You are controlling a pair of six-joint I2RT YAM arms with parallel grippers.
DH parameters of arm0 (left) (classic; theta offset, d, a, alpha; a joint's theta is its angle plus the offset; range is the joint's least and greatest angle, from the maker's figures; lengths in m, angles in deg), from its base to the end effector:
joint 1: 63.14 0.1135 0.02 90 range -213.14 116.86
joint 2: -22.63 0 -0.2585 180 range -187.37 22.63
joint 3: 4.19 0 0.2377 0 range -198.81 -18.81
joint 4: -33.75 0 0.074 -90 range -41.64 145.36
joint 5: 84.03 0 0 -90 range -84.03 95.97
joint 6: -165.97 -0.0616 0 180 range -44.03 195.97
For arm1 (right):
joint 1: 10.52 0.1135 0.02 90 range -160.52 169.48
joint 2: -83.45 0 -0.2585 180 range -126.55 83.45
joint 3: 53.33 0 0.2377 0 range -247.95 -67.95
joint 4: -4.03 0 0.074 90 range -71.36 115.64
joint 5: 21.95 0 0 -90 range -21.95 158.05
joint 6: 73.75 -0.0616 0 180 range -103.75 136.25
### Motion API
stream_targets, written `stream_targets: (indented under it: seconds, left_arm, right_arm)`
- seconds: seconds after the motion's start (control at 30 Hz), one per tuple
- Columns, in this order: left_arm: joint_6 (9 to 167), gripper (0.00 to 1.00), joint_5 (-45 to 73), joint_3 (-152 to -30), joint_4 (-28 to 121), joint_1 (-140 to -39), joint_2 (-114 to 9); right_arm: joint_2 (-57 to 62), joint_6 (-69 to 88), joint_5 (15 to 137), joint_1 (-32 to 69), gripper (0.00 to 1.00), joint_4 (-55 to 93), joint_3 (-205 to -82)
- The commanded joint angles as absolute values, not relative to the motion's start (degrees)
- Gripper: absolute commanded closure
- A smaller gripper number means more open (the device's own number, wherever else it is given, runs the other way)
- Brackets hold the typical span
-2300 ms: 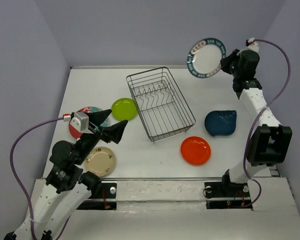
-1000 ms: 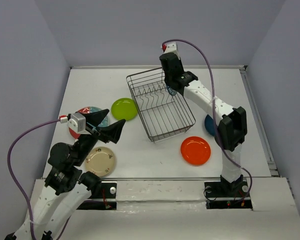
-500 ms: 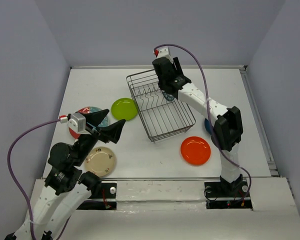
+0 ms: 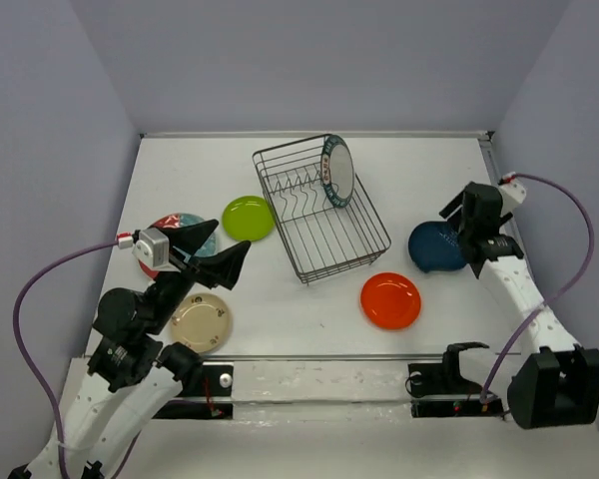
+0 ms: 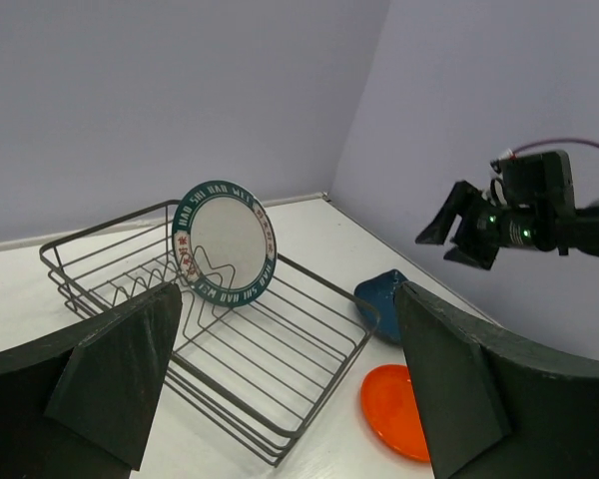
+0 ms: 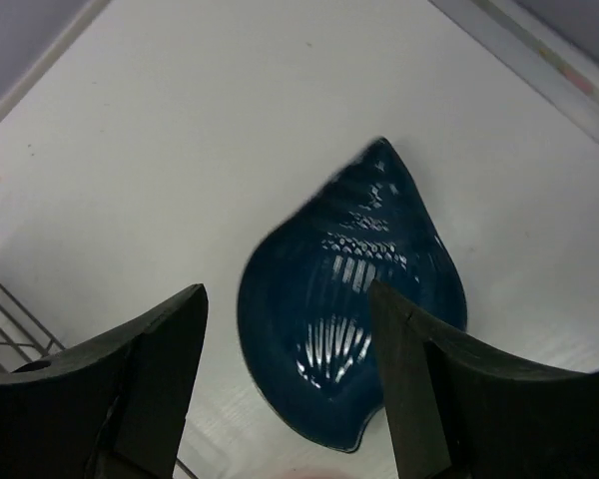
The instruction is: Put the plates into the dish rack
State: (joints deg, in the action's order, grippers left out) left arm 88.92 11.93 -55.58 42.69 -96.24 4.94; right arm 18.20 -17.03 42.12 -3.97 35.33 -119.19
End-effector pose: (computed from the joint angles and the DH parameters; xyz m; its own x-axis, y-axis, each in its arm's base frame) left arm 0.0755 -0.0569 0.3806 0.2025 -0.3981 -0.8947 0.6849 0.7106 -0.1611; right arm 0.2621 0.0030 0.2847 -0.2752 0.4651 -0.8414 0.5048 0.8147 0.2853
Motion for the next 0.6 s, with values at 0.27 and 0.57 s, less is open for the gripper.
stream_targets:
  seconds: [0.27, 0.57]
  left_arm:
    - [89.0, 0.01, 9.8, -57.3, 40.6, -98.0, 7.4]
    - [89.0, 0.01, 9.0, -57.5, 41.2, -98.2, 8.0]
  right_arm:
    - [27.2, -35.1, 64.1, -25.1, 0.29, 29.5, -99.0]
    - [19.4, -37.6, 72.2, -29.0, 0.32, 22.1, -92.2]
